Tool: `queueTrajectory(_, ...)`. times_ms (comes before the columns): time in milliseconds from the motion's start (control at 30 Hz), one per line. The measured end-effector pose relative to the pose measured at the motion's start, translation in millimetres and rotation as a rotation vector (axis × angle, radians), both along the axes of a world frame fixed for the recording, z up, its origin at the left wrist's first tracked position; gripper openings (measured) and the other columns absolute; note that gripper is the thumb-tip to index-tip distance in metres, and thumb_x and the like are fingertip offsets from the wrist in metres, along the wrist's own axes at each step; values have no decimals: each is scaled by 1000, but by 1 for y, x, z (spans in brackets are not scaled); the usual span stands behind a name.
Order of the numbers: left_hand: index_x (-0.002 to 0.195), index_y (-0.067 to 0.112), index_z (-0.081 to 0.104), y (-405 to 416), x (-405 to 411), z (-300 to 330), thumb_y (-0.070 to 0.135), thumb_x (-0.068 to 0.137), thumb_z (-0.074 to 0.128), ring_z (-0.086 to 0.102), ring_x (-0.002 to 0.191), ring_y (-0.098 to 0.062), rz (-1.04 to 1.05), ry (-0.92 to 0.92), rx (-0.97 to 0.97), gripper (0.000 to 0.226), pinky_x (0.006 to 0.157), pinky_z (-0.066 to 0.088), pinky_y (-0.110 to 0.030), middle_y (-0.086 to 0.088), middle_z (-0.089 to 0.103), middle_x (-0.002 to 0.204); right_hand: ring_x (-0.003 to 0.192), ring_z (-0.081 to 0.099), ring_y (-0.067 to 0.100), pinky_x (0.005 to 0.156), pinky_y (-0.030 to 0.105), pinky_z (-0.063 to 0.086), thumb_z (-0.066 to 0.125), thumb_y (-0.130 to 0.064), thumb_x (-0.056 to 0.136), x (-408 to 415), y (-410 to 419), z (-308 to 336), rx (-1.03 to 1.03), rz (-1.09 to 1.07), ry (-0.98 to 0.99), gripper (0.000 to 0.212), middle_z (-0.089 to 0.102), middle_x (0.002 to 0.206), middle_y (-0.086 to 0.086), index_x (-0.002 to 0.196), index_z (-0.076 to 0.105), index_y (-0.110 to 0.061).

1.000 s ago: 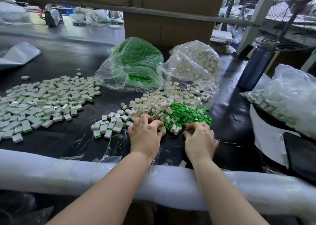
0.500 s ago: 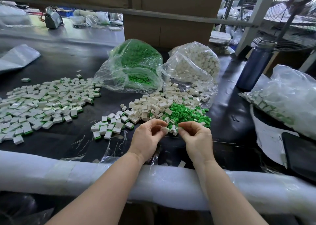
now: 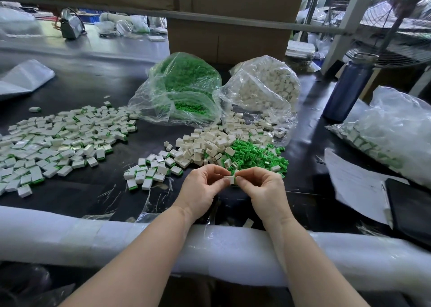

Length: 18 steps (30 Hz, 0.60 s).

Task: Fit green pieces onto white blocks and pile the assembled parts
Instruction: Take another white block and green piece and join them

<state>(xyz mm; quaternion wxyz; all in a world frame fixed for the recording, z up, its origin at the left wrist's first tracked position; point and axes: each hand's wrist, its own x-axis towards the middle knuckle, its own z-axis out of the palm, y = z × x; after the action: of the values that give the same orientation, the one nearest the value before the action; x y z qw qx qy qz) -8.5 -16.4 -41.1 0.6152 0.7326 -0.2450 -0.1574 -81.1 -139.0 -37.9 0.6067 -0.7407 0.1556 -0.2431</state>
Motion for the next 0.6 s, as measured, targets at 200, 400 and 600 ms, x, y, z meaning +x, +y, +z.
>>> queueTrajectory(200, 90, 16, 70, 1, -2, 2, 5, 86, 62, 64, 83, -17, -32, 17, -3, 15, 85, 52, -31, -9, 71, 87, 61, 62, 5, 60, 14, 50, 67, 3, 80, 0, 0, 0, -11, 22, 39, 22, 68, 67, 0, 73, 69, -18)
queueTrajectory(400, 89, 13, 71, 1, -2, 1, 3, 87, 61, 65, 89, -30, -33, 8, 35, 14, 88, 53, -36, -17, 70, 92, 64, 63, 12, 63, 21, 55, 71, 3, 76, -1, 1, -1, -1, 21, 83, 16, 69, 70, 7, 72, 68, -12)
queueTrajectory(600, 87, 15, 69, 2, -2, 0, 2, 87, 60, 64, 85, -19, -80, 1, 74, 16, 87, 53, -30, -11, 69, 89, 55, 59, 4, 55, 14, 49, 72, 7, 72, -2, -1, 0, 17, 47, 101, 19, 65, 63, 2, 68, 66, -10)
